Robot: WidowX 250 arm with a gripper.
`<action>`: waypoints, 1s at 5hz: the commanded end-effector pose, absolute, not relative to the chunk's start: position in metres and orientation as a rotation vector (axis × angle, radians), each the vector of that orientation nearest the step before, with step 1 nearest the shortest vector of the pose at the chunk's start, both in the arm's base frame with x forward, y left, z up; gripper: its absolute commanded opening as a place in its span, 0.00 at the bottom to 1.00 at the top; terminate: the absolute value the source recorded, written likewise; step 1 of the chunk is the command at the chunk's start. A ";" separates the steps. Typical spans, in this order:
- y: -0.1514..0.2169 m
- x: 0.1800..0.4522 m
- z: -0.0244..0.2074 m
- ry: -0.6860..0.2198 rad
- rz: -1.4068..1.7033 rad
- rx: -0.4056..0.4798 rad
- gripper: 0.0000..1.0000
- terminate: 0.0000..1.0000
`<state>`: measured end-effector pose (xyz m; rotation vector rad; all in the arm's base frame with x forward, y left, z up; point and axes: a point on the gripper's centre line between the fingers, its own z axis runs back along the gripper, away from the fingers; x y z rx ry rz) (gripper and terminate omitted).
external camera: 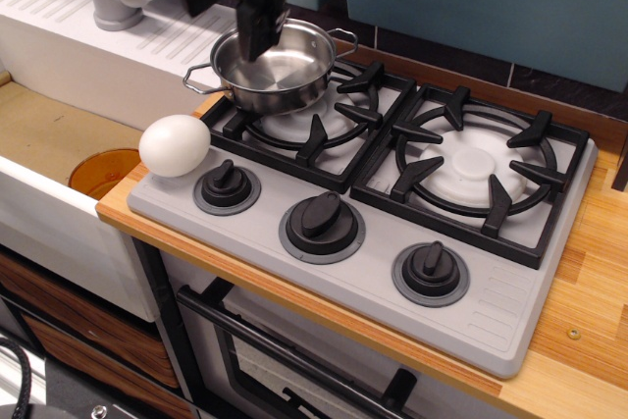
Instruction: Put pot or pan on stove and put egg in pot or pan
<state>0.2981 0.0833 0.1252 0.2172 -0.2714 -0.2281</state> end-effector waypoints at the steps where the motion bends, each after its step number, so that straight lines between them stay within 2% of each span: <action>1: 0.097 0.287 0.130 -0.346 -0.200 0.285 1.00 0.00; 4: 0.114 0.273 0.105 -0.356 -0.190 0.241 1.00 0.00; 5: 0.118 0.273 0.092 -0.391 -0.186 0.224 1.00 0.00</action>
